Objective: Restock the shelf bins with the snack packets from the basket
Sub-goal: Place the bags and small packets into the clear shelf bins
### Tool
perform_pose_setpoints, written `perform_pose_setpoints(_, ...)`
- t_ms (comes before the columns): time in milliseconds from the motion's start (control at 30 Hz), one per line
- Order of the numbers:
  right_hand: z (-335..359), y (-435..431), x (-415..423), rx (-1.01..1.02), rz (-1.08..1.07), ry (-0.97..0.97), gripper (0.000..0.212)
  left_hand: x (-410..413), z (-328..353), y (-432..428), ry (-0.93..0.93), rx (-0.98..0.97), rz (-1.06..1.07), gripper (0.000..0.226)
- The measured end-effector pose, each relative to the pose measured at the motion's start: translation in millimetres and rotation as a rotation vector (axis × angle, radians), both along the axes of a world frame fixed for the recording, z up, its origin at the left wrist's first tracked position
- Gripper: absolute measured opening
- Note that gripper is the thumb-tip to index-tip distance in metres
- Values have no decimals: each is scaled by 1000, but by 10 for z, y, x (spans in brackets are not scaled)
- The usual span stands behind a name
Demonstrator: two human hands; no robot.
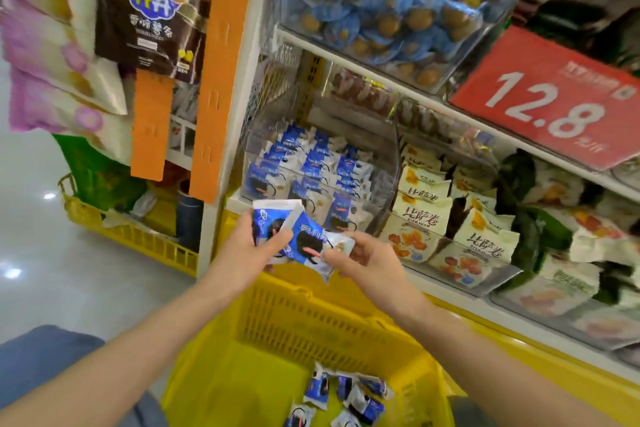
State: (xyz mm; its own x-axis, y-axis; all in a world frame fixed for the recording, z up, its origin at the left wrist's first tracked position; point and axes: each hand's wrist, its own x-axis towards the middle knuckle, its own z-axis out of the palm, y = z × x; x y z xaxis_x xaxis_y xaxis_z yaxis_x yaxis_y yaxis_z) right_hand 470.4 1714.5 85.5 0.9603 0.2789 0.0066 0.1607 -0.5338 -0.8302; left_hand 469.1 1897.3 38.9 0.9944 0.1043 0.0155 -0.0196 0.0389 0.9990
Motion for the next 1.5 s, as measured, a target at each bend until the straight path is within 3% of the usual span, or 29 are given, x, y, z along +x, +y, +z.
perform_pose_setpoints(133,327,157,344,-21,20,-90,14,221,133,183,-83,39,87,33)
perform_pose_setpoints(333,537,337,1324,-62,-221,-222,37,522,125,307,-108,22,99,37)
perform_pose_setpoints(533,457,546,2278,-223,-382,-250,31,746,135,500,-98,-166,157,36)
perform_pose_setpoints(733,253,834,3036,-320,-371,-200,34,915,101,726,-121,-191,164,32)
perform_pose_setpoints(833,180,924,3234,-388,-408,-317,35,974,81,812,-127,-208,129,35)
perform_pose_setpoints(933,102,959,3387,-440,-370,-353,25,1025,48,859,-131,-220,92,33)
perform_pose_setpoints(1033,24,937,3511,-436,-345,-295,33,1064,24,868,-130,-217,74,29)
perform_pose_setpoints(1133,2,937,3541,-423,-341,-301,18,1091,35,866,-128,-228,74,28)
perform_pose_setpoints(1233,53,961,3464,-414,-351,-290,45,1094,68,860,-127,-245,79,27)
perform_pose_setpoints(1333,103,1001,3264,-447,-356,-264,57,1063,103,832,-106,-287,58,27)
perform_pose_setpoints(1400,125,1021,3004,-526,-279,-330,52,1039,106,806,-70,-341,7,26)
perform_pose_setpoints(1500,191,1055,2396,-304,-139,-478,31,990,97,757,-16,-352,-77,34)
